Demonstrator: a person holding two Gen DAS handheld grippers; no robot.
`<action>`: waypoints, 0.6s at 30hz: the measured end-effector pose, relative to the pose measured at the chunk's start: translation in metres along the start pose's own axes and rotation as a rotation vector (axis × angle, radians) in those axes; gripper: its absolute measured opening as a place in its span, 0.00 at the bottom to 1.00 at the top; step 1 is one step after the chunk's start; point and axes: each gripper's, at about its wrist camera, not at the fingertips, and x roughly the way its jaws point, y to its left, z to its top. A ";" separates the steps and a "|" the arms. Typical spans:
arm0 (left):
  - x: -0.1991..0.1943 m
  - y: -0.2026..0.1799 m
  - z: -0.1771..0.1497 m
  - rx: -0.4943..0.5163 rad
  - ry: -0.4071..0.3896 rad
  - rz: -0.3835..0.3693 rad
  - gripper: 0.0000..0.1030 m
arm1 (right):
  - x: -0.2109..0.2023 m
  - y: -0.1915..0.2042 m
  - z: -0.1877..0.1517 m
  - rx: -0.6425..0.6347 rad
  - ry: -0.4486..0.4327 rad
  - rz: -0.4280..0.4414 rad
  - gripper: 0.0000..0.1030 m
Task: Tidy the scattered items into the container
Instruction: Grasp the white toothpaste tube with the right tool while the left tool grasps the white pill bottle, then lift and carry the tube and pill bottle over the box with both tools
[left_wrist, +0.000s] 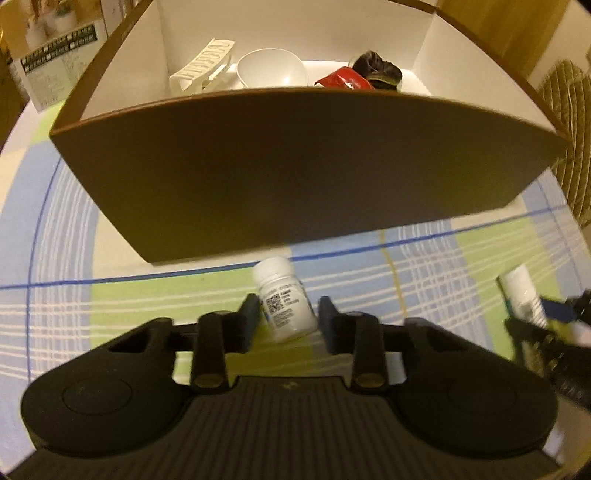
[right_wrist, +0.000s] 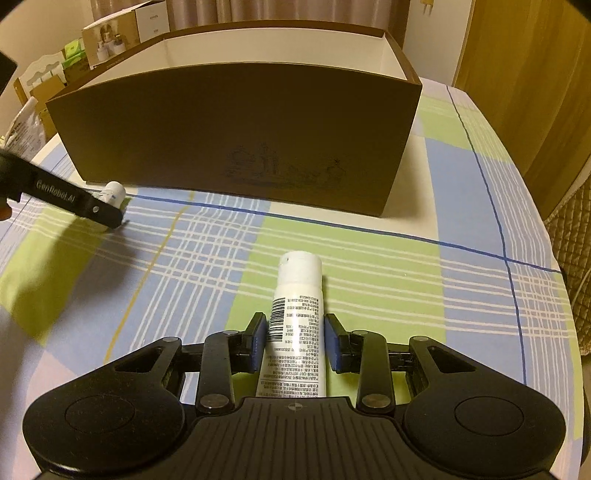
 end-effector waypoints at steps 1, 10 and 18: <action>-0.001 0.001 -0.002 0.007 -0.001 -0.005 0.22 | 0.000 0.000 0.000 -0.002 -0.001 0.001 0.35; -0.020 0.005 -0.027 0.036 0.032 -0.063 0.22 | 0.001 0.000 0.000 -0.019 0.003 0.014 0.35; -0.046 -0.002 -0.035 0.031 0.013 -0.095 0.22 | -0.004 0.002 0.005 0.024 0.050 0.082 0.34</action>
